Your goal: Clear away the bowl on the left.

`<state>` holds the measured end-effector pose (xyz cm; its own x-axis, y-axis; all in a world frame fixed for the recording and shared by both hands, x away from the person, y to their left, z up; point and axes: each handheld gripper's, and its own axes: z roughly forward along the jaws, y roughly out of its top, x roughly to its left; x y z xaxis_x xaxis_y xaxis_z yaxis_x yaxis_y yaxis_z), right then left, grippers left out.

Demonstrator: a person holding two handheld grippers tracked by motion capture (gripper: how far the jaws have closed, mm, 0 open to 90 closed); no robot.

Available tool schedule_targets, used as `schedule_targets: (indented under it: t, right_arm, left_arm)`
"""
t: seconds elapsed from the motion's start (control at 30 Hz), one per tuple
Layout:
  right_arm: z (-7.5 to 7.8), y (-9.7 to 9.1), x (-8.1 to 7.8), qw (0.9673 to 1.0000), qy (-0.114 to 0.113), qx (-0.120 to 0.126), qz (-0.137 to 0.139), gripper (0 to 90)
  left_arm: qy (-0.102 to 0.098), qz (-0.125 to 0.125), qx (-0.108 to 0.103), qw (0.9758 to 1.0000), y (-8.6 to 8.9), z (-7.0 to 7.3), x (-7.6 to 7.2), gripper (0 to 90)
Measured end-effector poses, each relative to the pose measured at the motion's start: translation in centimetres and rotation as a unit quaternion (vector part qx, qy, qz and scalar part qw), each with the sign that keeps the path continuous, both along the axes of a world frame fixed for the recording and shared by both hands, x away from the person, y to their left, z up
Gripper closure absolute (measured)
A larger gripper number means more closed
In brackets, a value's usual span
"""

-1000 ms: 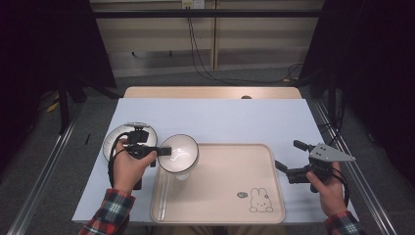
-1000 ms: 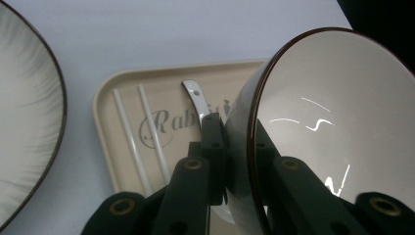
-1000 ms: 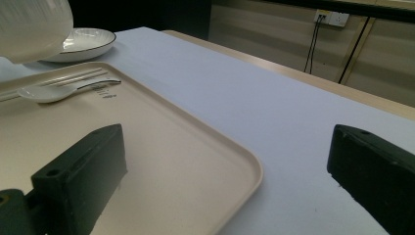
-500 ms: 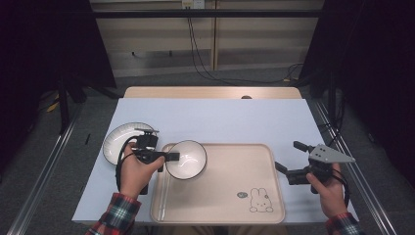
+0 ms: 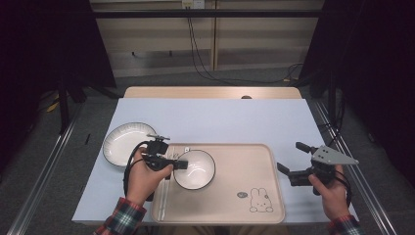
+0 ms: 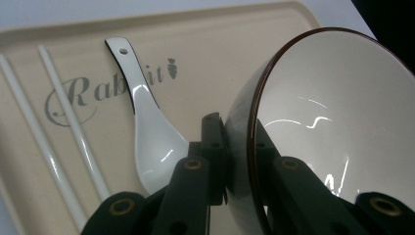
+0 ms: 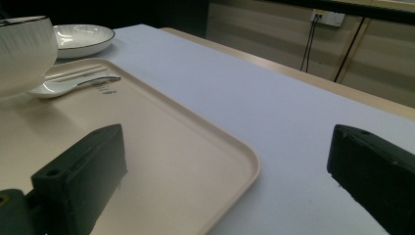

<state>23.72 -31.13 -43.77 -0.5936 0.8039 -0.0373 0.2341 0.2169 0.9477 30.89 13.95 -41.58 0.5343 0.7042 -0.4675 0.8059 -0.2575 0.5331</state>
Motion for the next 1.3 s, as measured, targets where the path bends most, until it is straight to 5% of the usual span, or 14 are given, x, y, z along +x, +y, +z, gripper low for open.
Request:
schedule_targets:
  t: [1.3]
  right_arm:
    - [-0.2,0.1,0.1,1.0000,0.004,-0.004,0.000,0.4]
  left_arm:
    - [0.014,-0.035,0.024,0.9990,-0.2,-1.4,-1.4,82.7]
